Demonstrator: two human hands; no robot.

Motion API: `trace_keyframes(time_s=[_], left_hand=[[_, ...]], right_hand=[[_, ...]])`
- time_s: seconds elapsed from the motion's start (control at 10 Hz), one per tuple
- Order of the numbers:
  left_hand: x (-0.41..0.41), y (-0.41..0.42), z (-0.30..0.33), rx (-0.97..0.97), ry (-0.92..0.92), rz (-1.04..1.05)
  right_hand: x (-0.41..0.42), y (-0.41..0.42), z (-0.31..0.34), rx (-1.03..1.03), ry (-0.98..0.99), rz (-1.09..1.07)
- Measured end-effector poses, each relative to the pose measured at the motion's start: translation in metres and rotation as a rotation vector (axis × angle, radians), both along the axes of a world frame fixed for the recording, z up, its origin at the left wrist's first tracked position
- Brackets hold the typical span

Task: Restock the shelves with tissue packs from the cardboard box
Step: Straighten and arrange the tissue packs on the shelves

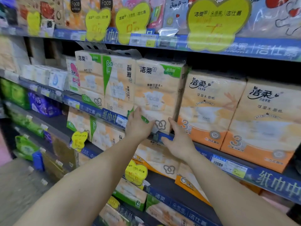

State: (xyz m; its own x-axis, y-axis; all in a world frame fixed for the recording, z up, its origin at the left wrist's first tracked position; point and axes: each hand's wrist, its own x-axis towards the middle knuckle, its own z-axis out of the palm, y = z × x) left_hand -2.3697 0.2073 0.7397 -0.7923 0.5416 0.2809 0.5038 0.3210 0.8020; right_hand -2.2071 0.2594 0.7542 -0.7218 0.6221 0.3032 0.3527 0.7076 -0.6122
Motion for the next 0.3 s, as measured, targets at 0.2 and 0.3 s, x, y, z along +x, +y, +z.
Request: trace_keyframes(time_s=[0.2, 0.3], left_hand=[[-0.004, 0.002, 0.003, -0.029, -0.045, -0.05], [0.007, -0.006, 0.011, -0.063, -0.035, -0.088]], right_hand=[[0.013, -0.005, 0.007, -0.081, 0.034, -0.044], [0.036, -0.017, 0.012, -0.086, 0.04, -0.115]])
